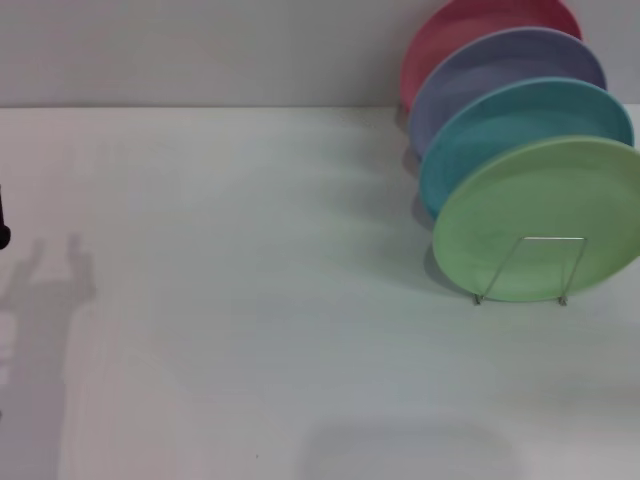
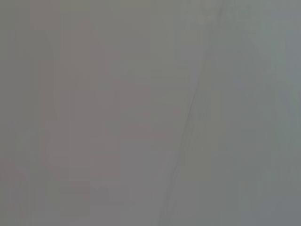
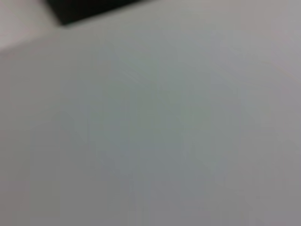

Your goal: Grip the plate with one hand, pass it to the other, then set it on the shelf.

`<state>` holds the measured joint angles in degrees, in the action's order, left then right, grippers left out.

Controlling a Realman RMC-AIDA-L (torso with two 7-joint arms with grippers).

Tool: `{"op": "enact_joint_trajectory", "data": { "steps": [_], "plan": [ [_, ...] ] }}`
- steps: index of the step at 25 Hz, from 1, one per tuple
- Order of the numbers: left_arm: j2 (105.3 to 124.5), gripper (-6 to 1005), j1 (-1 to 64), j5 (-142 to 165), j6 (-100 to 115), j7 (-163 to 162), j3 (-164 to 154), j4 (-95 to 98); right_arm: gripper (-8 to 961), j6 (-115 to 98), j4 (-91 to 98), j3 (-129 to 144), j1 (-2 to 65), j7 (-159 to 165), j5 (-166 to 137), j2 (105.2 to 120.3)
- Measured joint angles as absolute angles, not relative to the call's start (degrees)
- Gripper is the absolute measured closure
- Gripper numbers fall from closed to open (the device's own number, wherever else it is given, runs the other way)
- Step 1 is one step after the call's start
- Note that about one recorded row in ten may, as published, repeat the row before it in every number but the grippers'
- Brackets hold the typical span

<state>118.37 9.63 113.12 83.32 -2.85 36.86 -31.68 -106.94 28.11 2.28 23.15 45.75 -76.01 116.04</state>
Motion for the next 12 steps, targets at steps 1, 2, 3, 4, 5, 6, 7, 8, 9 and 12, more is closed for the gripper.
{"op": "enact_joint_trajectory", "data": {
  "steps": [1,2,3,4,5,6,7,8,9,12],
  "plan": [
    [118.35,555,9.8,113.1,83.5,-2.9,36.9,-31.3,872,-104.2,26.8,2.2,22.2,46.2,-74.7,116.42],
    [118.28,553,10.1,113.1,84.0,-3.0,36.9,-30.4,871,-101.9,25.6,2.2,21.3,46.6,-73.6,116.63],
    [118.25,551,10.8,113.2,84.9,-3.2,37.0,-28.7,856,-99.5,24.2,2.1,20.3,47.3,-72.4,116.74],
    [118.22,549,11.2,113.2,85.4,-3.4,37.0,-27.5,842,-97.6,23.1,2.1,19.5,48.0,-71.5,116.75],
    [118.22,548,12.2,113.5,86.2,-4.3,37.0,-25.0,827,-95.7,21.9,2.0,18.7,49.1,-70.8,116.75],
    [118.21,546,13.0,113.8,86.9,-5.4,37.0,-22.9,813,-94.1,20.9,1.9,18.0,50.0,-70.2,116.76],
    [118.19,544,13.8,114.2,87.3,-6.7,37.0,-20.7,798,-92.6,20.0,1.5,17.3,50.6,-69.8,116.85],
    [118.18,542,14.4,114.4,87.5,-7.9,37.0,-18.7,784,-91.4,19.1,0.8,16.9,50.7,-69.1,117.12],
    [118.17,541,14.8,114.5,87.6,-8.8,37.0,-17.3,769,-90.2,18.3,-0.1,16.5,50.7,-68.3,117.48],
    [118.08,511,15.0,114.4,87.9,-9.5,38.0,-14.8,726,-88.5,15.5,-5.1,16.1,49.2,-64.0,118.84]
  ]
}}
